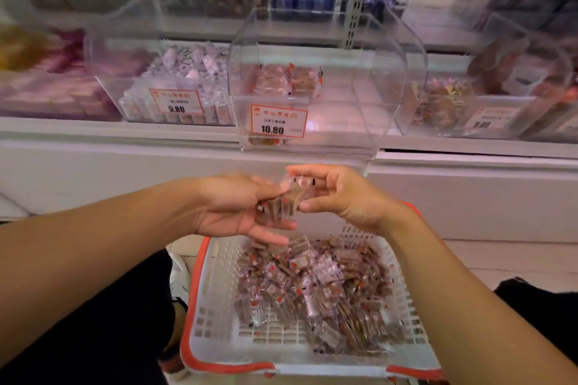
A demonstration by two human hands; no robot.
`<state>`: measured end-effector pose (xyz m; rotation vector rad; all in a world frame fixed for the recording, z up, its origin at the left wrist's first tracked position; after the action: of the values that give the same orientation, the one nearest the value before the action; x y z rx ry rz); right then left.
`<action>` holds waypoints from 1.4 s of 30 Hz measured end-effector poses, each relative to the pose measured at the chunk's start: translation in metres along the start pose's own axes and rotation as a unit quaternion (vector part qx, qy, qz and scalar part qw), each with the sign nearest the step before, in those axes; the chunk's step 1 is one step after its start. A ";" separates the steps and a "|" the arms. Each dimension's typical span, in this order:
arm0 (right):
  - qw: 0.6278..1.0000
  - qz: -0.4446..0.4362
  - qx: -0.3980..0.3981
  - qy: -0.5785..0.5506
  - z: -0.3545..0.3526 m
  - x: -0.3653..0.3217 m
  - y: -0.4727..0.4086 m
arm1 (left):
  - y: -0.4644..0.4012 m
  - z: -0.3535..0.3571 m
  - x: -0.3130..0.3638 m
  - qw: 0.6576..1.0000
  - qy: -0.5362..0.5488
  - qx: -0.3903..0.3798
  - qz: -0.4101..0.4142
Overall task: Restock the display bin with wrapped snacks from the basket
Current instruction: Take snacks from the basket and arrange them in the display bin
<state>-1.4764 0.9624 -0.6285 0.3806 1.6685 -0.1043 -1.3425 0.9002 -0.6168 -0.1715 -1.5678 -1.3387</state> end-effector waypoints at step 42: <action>0.884 0.045 0.185 0.426 -0.097 -0.148 -0.133 | 0.028 -0.031 0.210 0.542 -0.559 0.340 0.528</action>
<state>-1.5960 0.8379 -0.4906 0.8831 2.5051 -0.2065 -1.4037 0.7857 -0.4467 -1.4292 -2.1720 0.6320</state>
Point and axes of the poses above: each hand's wrist, its own y-axis away from the middle knuckle, its own z-axis out of the palm, x = y × z, the point moved 7 cm from there along -y, towards the middle knuckle, and after that the axes turned 13 degrees about x, right-handed, at the moved point
